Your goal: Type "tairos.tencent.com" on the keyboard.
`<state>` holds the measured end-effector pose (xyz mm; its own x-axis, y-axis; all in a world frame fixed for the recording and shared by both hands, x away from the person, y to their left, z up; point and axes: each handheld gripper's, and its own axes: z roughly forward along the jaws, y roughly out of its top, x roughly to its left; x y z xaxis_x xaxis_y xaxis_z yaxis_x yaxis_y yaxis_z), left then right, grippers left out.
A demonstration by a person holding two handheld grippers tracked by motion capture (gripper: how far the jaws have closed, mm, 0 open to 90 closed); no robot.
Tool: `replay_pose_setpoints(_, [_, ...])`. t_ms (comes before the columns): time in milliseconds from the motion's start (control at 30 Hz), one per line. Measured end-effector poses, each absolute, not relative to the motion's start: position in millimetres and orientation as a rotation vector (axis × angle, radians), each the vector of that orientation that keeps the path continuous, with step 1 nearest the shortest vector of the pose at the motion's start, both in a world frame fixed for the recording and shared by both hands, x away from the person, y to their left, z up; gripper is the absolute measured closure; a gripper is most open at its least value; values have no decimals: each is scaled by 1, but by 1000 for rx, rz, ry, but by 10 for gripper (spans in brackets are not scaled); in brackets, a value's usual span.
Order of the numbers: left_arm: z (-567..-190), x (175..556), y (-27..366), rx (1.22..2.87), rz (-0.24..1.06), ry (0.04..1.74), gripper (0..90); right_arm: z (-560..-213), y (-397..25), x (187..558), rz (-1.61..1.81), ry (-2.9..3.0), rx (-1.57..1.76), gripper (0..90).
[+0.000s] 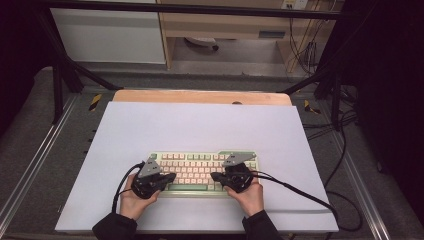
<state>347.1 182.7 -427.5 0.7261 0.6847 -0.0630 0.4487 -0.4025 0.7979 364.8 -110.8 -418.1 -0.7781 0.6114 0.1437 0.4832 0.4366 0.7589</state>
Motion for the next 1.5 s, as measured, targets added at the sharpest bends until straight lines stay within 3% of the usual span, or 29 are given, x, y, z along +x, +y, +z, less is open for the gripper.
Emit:
replay_pose_setpoints(600, [-415, 361, 186, 2037, 388, 909, 899, -417, -111, 365, 1262, 2537, 969, 900])
replay_pose_setpoints(1500, [-429, 381, 180, 2070, 413, 964, 898, -419, -111, 364, 1261, 2543, 957, 900])
